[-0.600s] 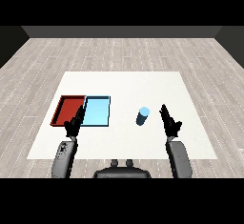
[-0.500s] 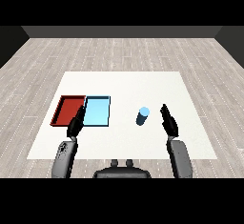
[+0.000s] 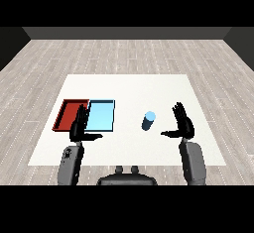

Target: Pick the blue can and put it in the blue box

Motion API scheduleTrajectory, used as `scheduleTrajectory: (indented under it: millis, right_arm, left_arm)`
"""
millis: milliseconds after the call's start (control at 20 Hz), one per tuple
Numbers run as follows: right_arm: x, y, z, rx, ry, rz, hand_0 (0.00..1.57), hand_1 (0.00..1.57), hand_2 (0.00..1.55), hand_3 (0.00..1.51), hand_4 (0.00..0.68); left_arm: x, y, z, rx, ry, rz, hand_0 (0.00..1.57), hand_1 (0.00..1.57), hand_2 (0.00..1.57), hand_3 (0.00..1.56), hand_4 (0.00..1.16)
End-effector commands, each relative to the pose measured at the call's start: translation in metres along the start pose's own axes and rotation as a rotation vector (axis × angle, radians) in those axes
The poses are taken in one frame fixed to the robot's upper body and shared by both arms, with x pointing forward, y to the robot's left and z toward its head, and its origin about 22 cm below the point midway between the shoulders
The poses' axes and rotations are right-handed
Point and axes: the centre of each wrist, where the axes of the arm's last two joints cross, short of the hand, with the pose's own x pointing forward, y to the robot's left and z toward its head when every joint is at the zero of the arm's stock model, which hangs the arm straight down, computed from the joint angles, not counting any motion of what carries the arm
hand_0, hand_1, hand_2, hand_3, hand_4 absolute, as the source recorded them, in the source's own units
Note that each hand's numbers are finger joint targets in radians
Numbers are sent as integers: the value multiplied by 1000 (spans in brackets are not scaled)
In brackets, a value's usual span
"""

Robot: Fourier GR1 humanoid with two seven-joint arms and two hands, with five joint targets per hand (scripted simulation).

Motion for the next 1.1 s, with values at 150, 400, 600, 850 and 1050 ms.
scheduleTrajectory:
  millis: [150, 400, 600, 850, 1050]
  right_arm:
    - [-22, -21, -20, 30, -73, -54, 0, 0, 0, 0, 0]
    - [-15, -14, 10, 29, -92, -64, 0, 0, 0, 0, 0]
    - [-24, -18, -5, 27, -63, -39, 0, 0, 0, 0, 0]
    - [-11, -20, -26, 19, 2, -109, 0, 0, 0, 0, 0]
    - [-20, -24, -31, 2, 25, -126, 0, 0, 0, 0, 0]
  left_arm:
    - [-1, 2, -5, 14, -121, 52, 0, 0, 0, 0, 0]
    - [-16, 13, 10, 0, -125, 69, 0, 0, 0, 0, 0]
    - [-10, -9, 18, 0, -113, 78, 0, 0, 0, 0, 0]
    - [-1, 17, 4, 13, -119, 54, 0, 0, 0, 0, 0]
    - [-18, 15, -2, 9, -111, 87, 0, 0, 0, 0, 0]
